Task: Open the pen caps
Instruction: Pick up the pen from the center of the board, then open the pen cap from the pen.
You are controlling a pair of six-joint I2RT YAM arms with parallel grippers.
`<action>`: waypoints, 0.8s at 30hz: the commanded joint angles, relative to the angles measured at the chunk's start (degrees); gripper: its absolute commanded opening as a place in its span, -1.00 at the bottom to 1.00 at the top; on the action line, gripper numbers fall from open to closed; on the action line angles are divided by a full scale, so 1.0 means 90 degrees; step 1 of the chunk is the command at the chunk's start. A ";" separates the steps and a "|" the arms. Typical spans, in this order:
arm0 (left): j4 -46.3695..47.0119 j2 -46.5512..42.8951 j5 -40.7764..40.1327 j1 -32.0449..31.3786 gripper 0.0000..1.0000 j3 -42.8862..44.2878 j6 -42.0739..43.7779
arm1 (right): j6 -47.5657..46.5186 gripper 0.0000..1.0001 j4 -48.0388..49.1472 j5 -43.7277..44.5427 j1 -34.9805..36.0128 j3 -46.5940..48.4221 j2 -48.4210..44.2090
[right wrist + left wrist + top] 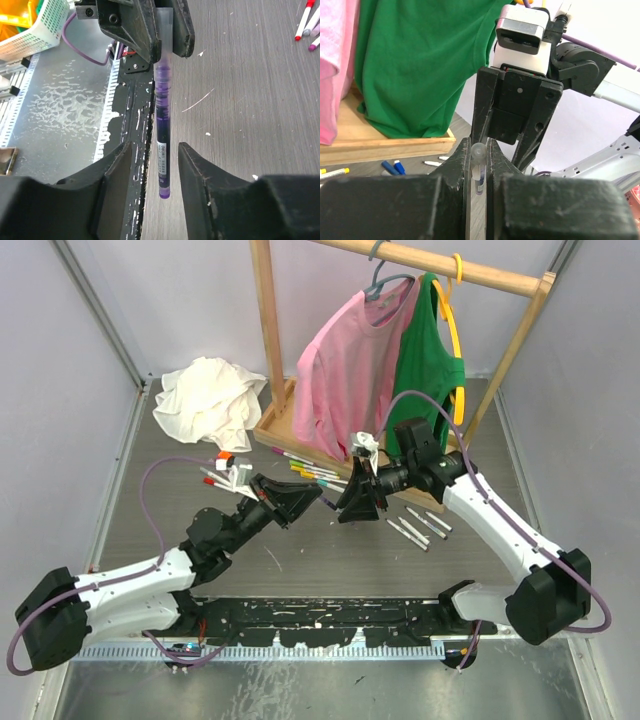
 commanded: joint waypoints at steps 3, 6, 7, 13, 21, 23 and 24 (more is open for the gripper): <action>0.0773 0.0249 0.0205 0.0077 -1.00 0.0137 -0.0039 | 0.0538 0.02 0.0752 0.0203 0.0115 -0.0157 -0.0017; 0.0949 0.0370 0.0221 0.0114 -1.00 0.0122 -0.0086 | 0.0637 0.03 0.0875 0.0377 0.0290 -0.0202 0.0029; 0.0985 0.0406 0.0236 0.0123 -1.00 0.0124 -0.0097 | 0.0690 0.03 0.0923 0.0451 0.0344 -0.0209 0.0063; 0.1090 0.0520 0.0294 0.0212 -1.00 0.0131 -0.0148 | 0.0919 -0.39 0.1060 0.0864 0.0528 -0.0184 0.0202; 0.0510 -0.0115 0.0404 0.1221 -1.00 0.0555 -0.0056 | 0.0787 -0.99 0.0923 0.0804 0.0567 -0.0175 0.0364; 0.0258 -0.0224 0.0411 0.1608 -1.00 0.0894 0.0103 | 0.0707 -0.99 0.0816 0.0722 0.0632 -0.0142 0.0529; 0.0229 -0.0228 0.0411 0.1810 -1.00 0.1060 0.0143 | 0.0677 -0.99 0.0791 0.0710 0.0673 -0.0139 0.0606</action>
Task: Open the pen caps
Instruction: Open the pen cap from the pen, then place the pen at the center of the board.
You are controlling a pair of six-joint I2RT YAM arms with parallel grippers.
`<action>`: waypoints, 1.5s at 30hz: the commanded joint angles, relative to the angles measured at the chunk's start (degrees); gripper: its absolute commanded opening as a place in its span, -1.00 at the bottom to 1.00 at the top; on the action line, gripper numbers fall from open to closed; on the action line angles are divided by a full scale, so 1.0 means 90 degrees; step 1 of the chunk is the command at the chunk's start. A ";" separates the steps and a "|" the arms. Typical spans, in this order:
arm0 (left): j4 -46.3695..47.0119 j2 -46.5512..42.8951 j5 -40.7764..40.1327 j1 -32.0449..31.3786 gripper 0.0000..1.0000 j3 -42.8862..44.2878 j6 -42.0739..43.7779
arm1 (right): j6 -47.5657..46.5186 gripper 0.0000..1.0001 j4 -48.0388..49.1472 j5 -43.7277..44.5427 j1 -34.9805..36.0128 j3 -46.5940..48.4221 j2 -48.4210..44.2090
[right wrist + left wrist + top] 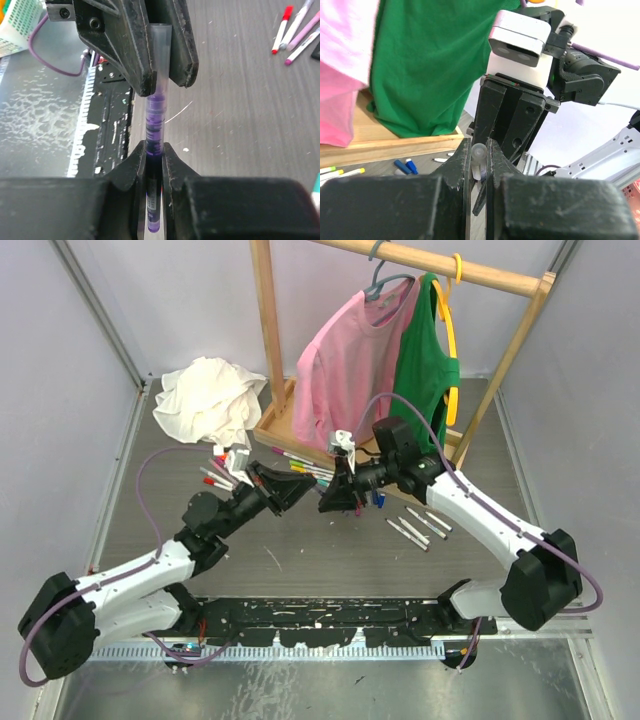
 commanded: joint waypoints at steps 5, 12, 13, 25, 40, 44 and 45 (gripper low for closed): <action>0.0643 -0.0215 -0.0370 0.1849 -1.00 0.1557 -0.0125 | -0.0267 -0.99 -0.0697 -0.0100 0.0199 0.0055 0.0501; 0.0297 -0.0560 0.0132 0.2408 -1.00 0.1657 -0.0906 | -0.1111 -0.99 -0.1221 0.0860 0.0208 0.0170 0.0397; 0.0080 -0.0715 0.0110 0.2407 -1.00 0.1564 -0.0907 | -0.1308 -0.99 -0.1369 0.1083 0.0212 0.0180 0.0332; -0.2419 -0.2649 -0.0001 0.2407 -1.00 -0.0251 -0.1670 | -0.2200 -0.99 -0.2175 0.3555 0.0184 -0.0947 -0.0817; -0.2432 -0.3065 -0.0093 0.2409 -1.00 -0.1644 -0.2465 | -0.1500 -0.99 -0.1758 0.5439 -0.0070 -0.1592 0.0375; -0.2396 -0.2994 -0.0132 0.2408 -1.00 -0.1776 -0.2598 | -0.1251 -0.96 -0.1561 0.5929 -0.0106 -0.1635 0.0752; -0.2402 -0.2969 -0.0133 0.2408 -1.00 -0.1794 -0.2616 | -0.1228 -0.93 -0.1542 0.5948 -0.0116 -0.1649 0.0780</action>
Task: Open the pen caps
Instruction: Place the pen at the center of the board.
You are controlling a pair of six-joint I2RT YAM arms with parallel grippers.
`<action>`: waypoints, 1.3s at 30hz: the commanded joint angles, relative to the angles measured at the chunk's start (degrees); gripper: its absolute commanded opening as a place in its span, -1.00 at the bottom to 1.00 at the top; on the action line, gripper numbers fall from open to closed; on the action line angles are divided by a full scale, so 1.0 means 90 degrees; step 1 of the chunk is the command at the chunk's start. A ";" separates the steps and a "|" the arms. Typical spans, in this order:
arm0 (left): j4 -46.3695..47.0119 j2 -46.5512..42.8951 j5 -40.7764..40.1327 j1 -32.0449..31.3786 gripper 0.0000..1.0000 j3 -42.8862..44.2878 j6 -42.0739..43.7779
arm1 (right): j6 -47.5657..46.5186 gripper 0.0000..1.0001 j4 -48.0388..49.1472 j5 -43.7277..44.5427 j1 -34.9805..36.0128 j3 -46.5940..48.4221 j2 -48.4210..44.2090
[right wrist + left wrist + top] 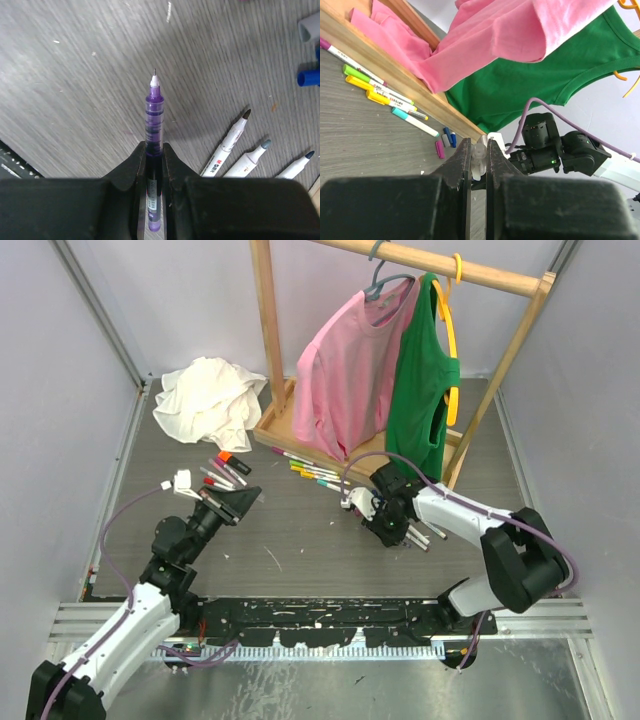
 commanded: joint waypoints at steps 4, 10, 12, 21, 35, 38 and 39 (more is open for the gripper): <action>0.0242 0.0110 -0.0050 0.0037 -1.00 -0.0106 -0.0157 | 0.0346 -0.87 0.0371 0.0707 -0.0176 -0.0124 0.0130; 0.0362 0.0379 -0.0051 0.0036 -1.00 -0.0058 -0.0158 | 0.0279 -0.80 0.0270 0.0580 -0.0344 -0.0230 0.0107; 0.0463 0.0512 -0.0015 0.0036 -1.00 -0.0031 -0.0176 | 0.0279 -0.73 0.0272 0.0602 -0.0344 -0.0238 0.0146; 0.0641 0.0881 0.0155 0.0036 -1.00 0.0068 -0.0275 | 0.0369 -0.32 0.0387 0.1012 -0.0344 -0.0289 0.0378; 0.1056 0.1940 -0.0004 -0.0784 -1.00 0.0337 -0.0113 | 0.0443 -0.50 0.0370 0.0915 -0.0345 -0.0174 0.0230; 0.1191 0.2325 -0.0198 -0.1136 -1.00 0.0487 0.0029 | 0.0452 -0.62 0.0370 0.0921 -0.0351 -0.0172 0.0220; 0.1219 0.2462 -0.0284 -0.1260 -1.00 0.0540 0.0088 | 0.0453 -0.66 0.0370 0.0929 -0.0354 -0.0167 0.0211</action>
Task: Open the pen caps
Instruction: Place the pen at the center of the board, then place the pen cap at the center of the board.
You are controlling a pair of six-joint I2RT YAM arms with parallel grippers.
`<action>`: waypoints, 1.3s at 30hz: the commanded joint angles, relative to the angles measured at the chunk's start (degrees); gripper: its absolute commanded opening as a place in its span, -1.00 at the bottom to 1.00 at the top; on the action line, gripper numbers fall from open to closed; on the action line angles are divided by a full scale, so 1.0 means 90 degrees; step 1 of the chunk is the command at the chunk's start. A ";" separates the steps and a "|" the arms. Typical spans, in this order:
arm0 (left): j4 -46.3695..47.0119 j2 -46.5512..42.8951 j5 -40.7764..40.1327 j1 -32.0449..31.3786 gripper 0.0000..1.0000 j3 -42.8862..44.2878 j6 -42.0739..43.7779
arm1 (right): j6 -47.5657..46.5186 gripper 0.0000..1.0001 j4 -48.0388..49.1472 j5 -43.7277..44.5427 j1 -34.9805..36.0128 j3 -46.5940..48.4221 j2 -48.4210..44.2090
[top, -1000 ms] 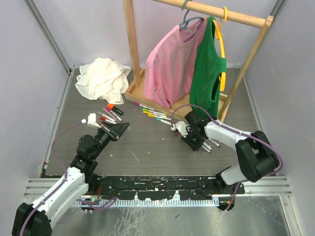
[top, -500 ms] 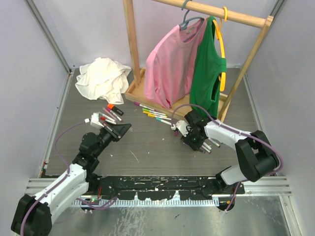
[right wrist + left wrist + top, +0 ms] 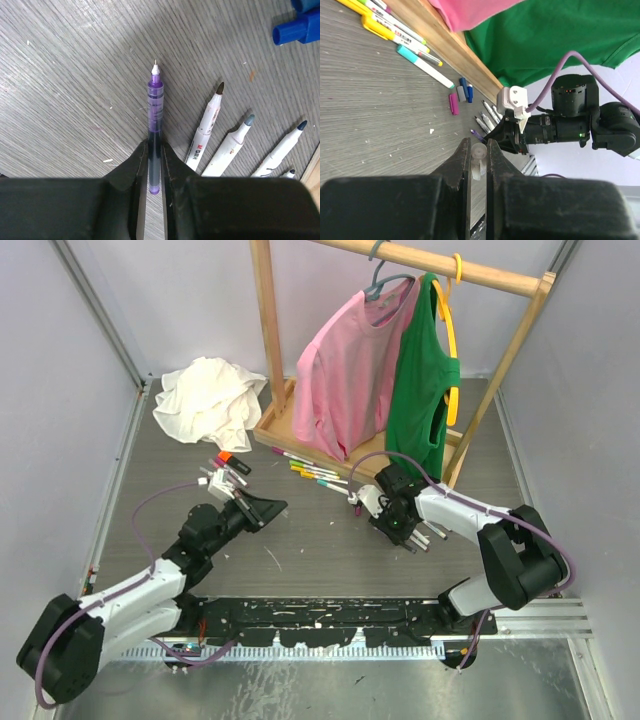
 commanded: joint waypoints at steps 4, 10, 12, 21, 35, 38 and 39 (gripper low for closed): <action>0.0669 0.0845 -0.0814 -0.0944 -1.00 0.0630 0.0572 | 0.0044 -0.75 0.0135 0.0199 -0.0102 0.0047 -0.0044; 0.0525 0.1825 -0.2086 -0.1934 -1.00 0.1076 0.0698 | 0.0065 -0.67 0.0135 0.0167 -0.0214 0.0073 -0.0088; 0.0483 0.2242 -0.2249 -0.2069 -1.00 0.1297 0.0621 | 0.0065 -0.55 0.0125 0.0130 -0.0222 0.0085 -0.0115; 0.0290 0.3969 -0.2225 -0.2244 -1.00 0.2310 0.0261 | 0.0064 -0.40 0.0076 -0.0059 -0.0237 0.0133 -0.0318; -0.1547 0.5491 -0.2066 -0.2300 -1.00 0.4035 -0.0555 | 0.0055 -0.29 0.0122 -0.0364 -0.0391 0.0216 -0.1015; -0.2014 0.5752 -0.2055 -0.2296 -1.00 0.4428 -0.0650 | 0.0055 -0.28 0.0144 -0.0373 -0.0432 0.0205 -0.1124; -0.2132 0.5822 -0.2033 -0.2295 -1.00 0.4525 -0.0665 | 0.0055 -0.28 0.0153 -0.0384 -0.0447 0.0203 -0.1143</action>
